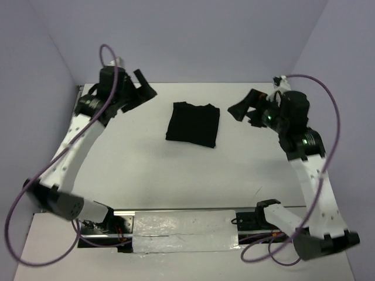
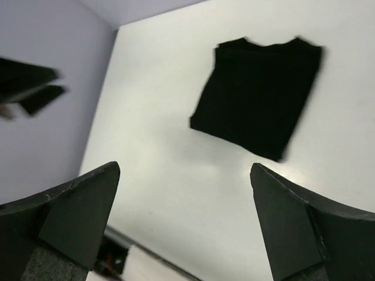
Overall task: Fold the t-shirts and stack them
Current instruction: Fold the tshirt
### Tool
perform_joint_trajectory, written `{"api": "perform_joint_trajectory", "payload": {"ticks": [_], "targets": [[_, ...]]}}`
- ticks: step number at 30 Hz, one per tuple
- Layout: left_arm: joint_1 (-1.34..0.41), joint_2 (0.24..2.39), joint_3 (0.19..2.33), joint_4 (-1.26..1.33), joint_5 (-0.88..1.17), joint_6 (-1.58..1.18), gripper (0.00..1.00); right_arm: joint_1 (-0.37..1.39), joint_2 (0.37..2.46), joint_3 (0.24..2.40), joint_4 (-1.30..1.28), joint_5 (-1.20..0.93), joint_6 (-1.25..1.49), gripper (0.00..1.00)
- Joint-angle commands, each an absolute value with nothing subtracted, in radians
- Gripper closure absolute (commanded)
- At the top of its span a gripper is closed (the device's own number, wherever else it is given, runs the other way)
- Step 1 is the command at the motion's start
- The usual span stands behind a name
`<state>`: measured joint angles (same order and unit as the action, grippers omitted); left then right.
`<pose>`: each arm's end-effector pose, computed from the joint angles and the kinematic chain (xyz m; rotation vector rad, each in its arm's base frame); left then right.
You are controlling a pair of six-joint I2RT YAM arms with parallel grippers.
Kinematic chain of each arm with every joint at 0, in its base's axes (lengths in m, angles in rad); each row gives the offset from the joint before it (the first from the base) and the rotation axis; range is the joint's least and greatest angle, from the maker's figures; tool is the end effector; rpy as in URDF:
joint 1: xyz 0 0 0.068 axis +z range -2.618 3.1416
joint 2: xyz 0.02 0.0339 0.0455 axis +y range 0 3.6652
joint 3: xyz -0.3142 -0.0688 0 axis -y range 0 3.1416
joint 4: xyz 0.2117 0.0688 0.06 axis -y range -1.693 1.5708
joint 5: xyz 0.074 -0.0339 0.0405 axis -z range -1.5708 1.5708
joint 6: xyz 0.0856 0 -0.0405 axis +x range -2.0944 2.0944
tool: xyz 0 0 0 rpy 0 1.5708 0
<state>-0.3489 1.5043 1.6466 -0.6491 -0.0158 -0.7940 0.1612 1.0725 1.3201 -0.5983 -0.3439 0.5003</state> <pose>0.3197 -0.1149 0.4390 -0.4843 2.0946 -0.6701 0.1983 0.0615 0.4464 0.0964 1.9750 0.7680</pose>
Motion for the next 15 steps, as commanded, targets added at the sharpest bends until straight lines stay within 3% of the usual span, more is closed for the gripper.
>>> {"api": "perform_joint_trajectory", "payload": {"ticks": [1, 8, 15], "targets": [[-0.362, 1.299, 1.603, -0.935, -0.335, -0.833, 0.00, 0.163, 0.904, 1.267, -0.859, -0.120, 0.410, 0.00], [-0.362, 0.950, 1.441, -1.156, -0.581, -0.822, 0.00, 0.209, 0.729, 1.318, -1.026, 0.242, 0.382, 0.00], [-0.360, 0.732, 1.186, -1.131, -0.744, -0.798, 0.00, 0.225, 0.577, 1.166, -1.003, 0.288, 0.308, 0.00]]}}
